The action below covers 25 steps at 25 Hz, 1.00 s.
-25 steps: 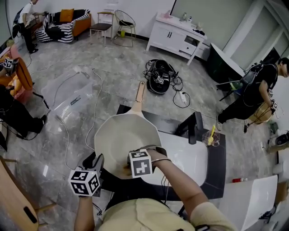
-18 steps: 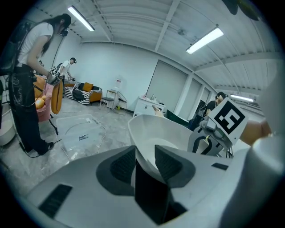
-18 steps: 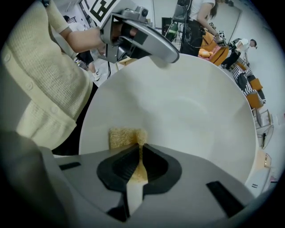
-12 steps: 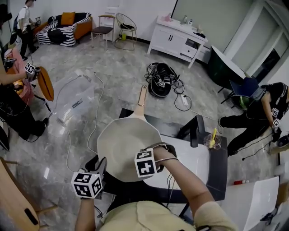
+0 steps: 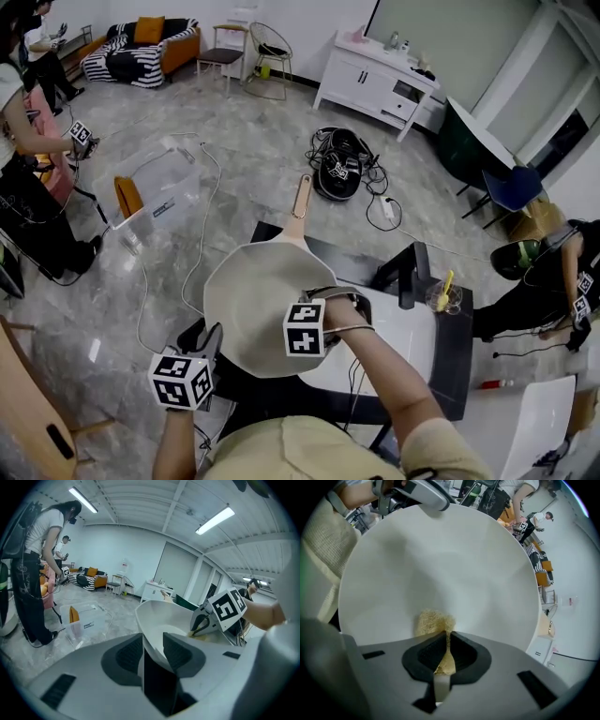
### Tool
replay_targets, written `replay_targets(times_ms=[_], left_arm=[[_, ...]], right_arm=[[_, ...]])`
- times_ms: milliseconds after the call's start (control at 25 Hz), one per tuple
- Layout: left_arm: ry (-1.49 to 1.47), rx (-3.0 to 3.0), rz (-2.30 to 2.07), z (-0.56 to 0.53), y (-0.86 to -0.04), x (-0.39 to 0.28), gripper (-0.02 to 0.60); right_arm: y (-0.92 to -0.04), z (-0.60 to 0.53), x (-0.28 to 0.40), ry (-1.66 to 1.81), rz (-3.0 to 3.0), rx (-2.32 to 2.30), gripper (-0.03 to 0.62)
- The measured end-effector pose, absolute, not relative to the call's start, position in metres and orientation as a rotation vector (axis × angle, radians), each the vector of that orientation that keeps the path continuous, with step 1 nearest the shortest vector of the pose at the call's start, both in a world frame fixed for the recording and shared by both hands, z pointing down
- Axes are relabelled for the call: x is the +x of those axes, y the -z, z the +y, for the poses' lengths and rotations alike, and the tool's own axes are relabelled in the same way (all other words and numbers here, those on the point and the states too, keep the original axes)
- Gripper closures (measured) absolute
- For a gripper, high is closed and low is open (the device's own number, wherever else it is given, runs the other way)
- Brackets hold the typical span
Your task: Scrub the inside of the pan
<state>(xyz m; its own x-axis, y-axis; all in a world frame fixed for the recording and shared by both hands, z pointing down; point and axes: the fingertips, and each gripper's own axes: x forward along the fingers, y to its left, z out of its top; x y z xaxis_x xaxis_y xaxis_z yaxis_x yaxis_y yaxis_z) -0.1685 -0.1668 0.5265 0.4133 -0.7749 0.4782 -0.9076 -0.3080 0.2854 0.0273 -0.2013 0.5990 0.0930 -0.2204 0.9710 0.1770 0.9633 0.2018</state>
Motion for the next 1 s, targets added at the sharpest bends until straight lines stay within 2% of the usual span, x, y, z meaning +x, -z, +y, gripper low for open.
replay_targets(times_ms=[520,1000], left_arm=[[-0.328,2.150,-1.447,-0.177,-0.528,-0.170,0.441],[-0.323,2.140,-1.442,-0.176,-0.529,-0.171,0.442]], right_arm=[[-0.574,-0.290,0.017,0.596,-1.448,0.495,0.557],[-0.551,-0.319,-0.020,0.784,-1.504,0.695,0.557]])
